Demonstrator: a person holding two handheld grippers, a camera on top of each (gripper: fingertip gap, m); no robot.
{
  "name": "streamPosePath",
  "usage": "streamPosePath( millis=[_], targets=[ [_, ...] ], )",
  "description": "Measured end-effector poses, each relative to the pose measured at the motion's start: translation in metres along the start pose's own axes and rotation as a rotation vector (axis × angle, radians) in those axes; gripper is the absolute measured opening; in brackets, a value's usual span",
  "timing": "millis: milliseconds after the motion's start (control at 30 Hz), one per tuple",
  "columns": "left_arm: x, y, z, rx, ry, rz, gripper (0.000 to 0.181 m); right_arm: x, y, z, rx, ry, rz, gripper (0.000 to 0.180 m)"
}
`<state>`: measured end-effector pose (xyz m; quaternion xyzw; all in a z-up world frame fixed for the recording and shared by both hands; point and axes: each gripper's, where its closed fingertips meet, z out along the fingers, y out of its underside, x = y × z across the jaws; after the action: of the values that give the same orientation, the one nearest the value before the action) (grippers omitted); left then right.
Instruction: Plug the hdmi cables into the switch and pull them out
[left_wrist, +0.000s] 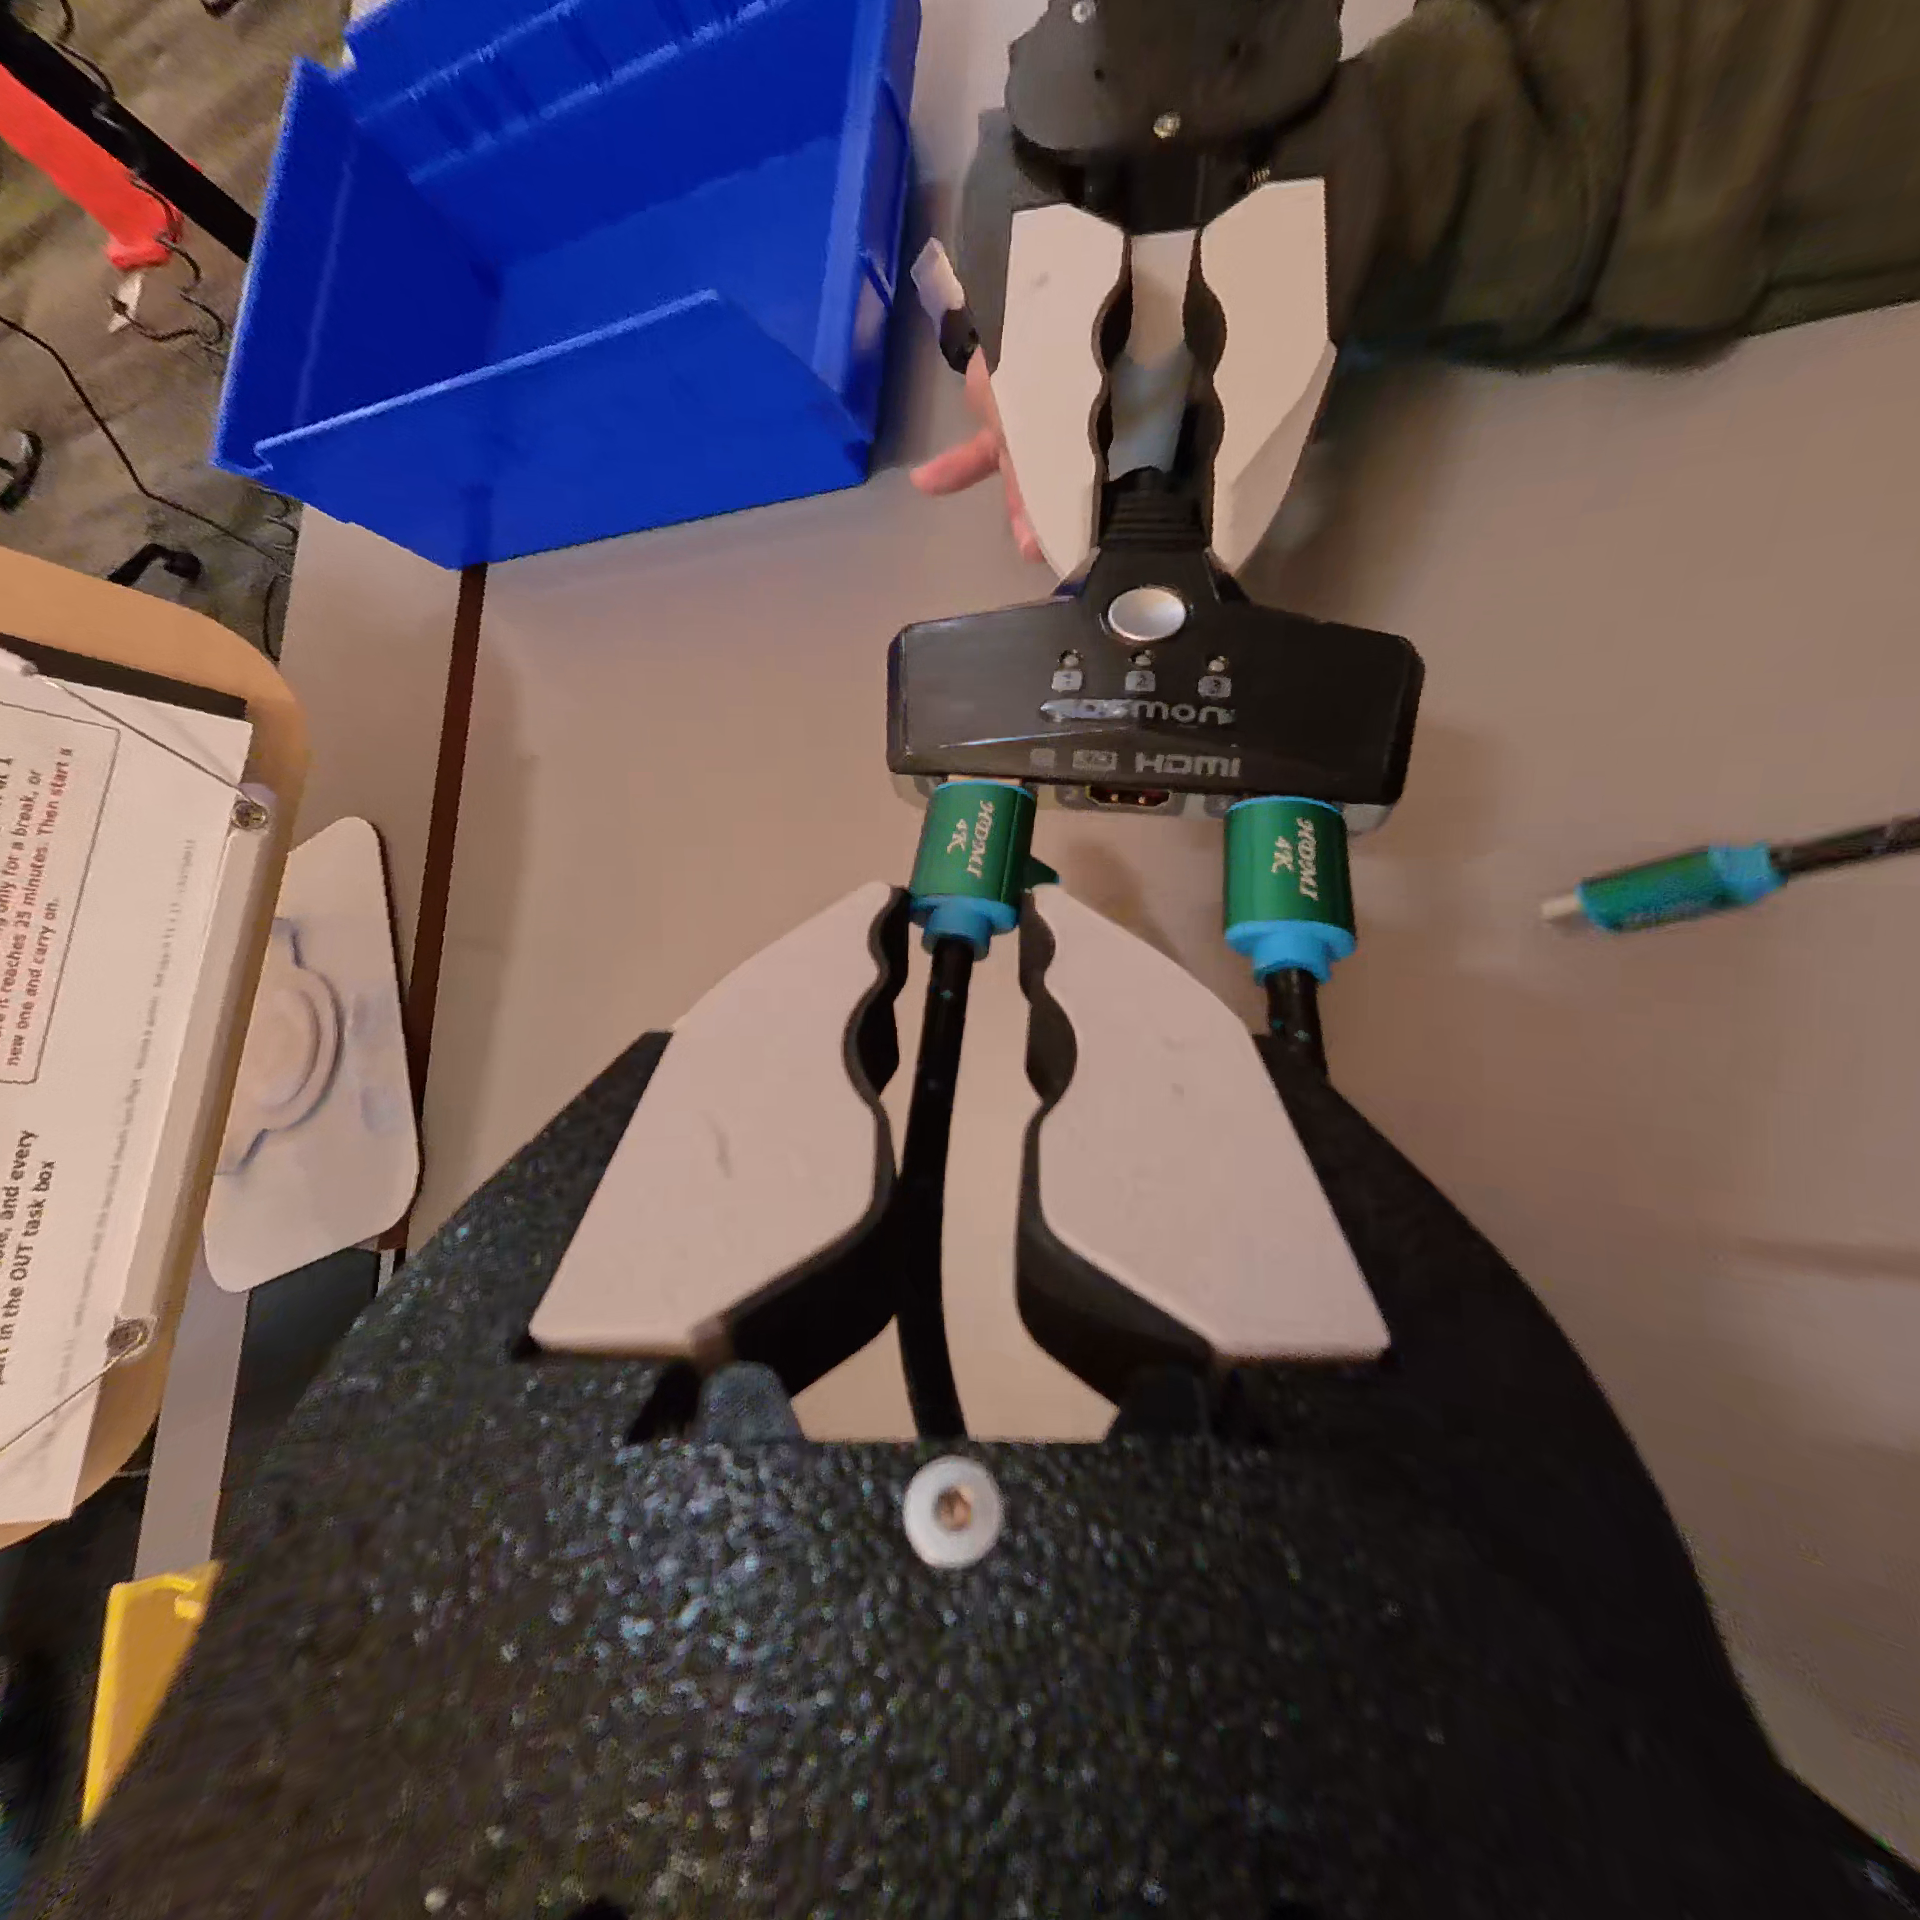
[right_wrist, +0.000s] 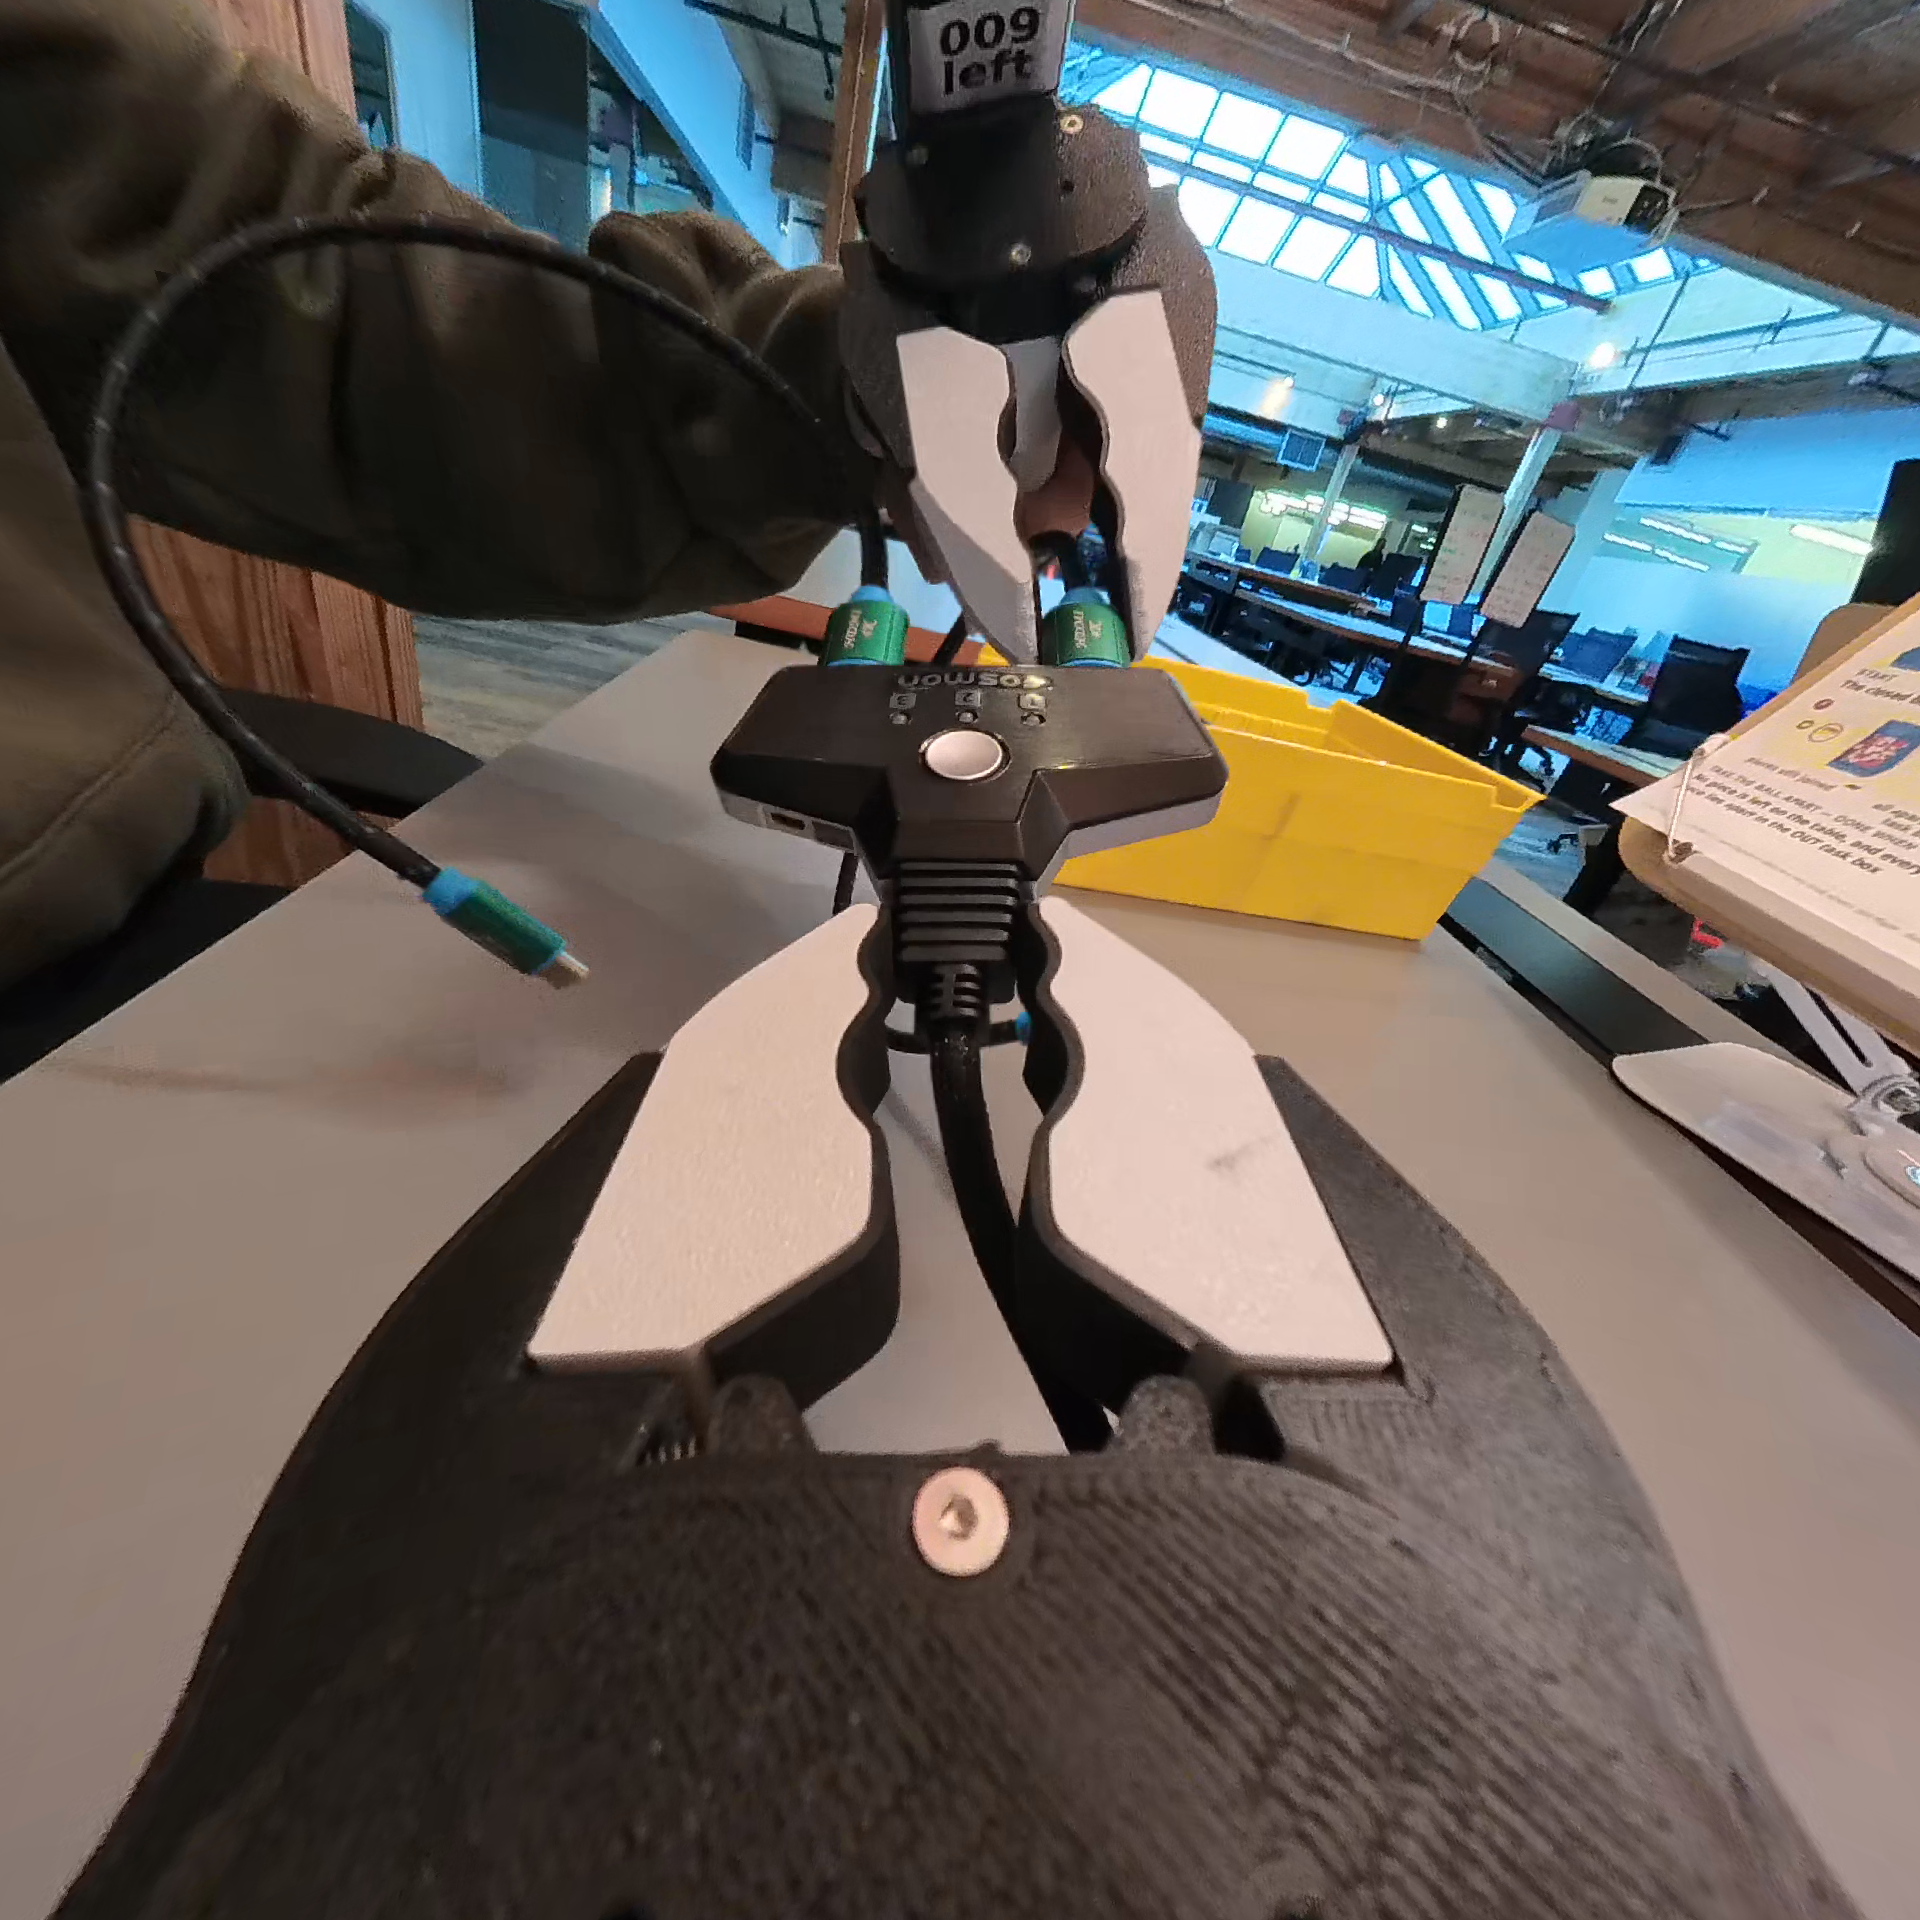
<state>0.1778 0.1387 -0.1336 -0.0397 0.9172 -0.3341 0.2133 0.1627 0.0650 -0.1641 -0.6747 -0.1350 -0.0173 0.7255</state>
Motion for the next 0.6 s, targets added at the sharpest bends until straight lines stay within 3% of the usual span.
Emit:
streamPosePath(
  millis=[33, 167, 333, 467, 600],
  targets=[
    [0.000, 0.001, 0.000, 0.003, 0.005, -0.007, 0.019, 0.000, 0.000, 0.001, 0.001, 0.006, -0.007, 0.022],
    [-0.008, -0.014, -0.017, 0.135, -0.049, -0.082, 0.023, 0.004, -0.015, 0.000, 0.060, 0.039, -0.036, 0.022],
    [-0.045, -0.033, -0.104, 0.485, -0.372, -0.294, 0.036, 0.014, -0.023, -0.008, 0.056, 0.116, -0.068, 0.022],
    [-0.050, 0.025, -0.153, 0.576, -0.635, -0.490, 0.034, 0.027, -0.056, -0.019, 0.117, 0.197, -0.106, 0.022],
    [-0.009, 0.084, -0.128, 0.513, -0.597, -0.635, 0.033, 0.043, -0.092, -0.034, 0.134, 0.265, -0.155, 0.022]
  ],
)
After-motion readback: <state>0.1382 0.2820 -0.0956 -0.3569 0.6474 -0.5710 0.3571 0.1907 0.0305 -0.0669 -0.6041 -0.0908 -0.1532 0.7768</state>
